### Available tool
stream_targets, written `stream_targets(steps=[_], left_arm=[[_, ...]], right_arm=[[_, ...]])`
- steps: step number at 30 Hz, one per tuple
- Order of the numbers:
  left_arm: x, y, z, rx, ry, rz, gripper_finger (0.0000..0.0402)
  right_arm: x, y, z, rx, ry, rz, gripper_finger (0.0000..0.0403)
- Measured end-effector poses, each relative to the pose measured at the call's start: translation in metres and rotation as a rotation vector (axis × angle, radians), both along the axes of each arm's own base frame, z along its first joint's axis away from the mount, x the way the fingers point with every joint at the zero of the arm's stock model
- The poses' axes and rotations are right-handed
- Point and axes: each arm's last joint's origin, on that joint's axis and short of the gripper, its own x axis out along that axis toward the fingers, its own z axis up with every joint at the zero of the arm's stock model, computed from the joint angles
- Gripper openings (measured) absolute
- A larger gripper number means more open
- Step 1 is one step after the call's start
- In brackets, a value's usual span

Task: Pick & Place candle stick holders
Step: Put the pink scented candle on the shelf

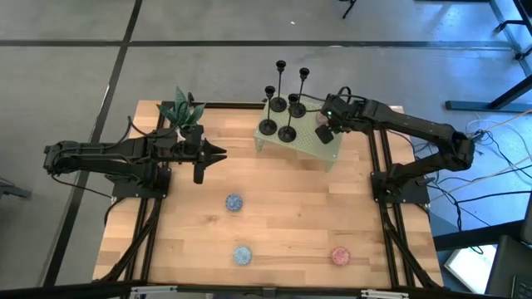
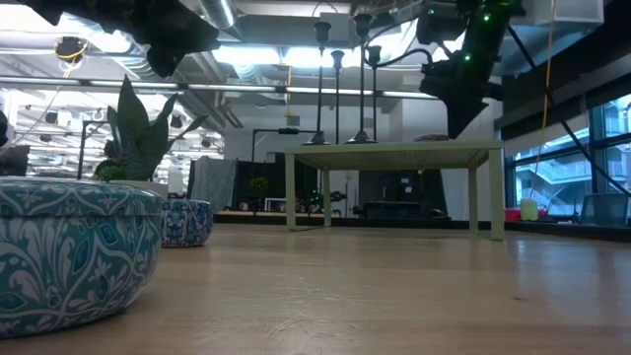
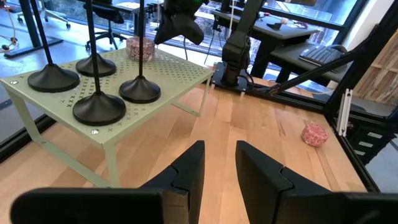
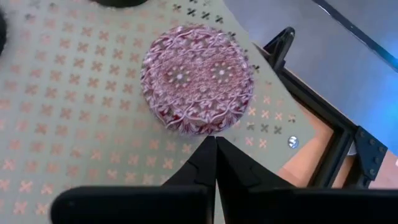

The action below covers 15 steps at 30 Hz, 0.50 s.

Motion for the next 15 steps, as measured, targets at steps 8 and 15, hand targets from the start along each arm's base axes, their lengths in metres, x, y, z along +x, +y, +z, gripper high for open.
stream_targets(steps=[8, 15], left_arm=[[0.0000, 0.0000, 0.0000, 0.000, 0.000, 0.000, 0.0086], [0.0000, 0.0000, 0.0000, 0.000, 0.000, 0.000, 0.0086]], right_arm=[[0.0021, -0.0076, 0.0022, -0.017, -0.050, 0.007, 0.0009], [0.0072, -0.0091, 0.0045, -0.026, -0.098, 0.050, 0.0010]])
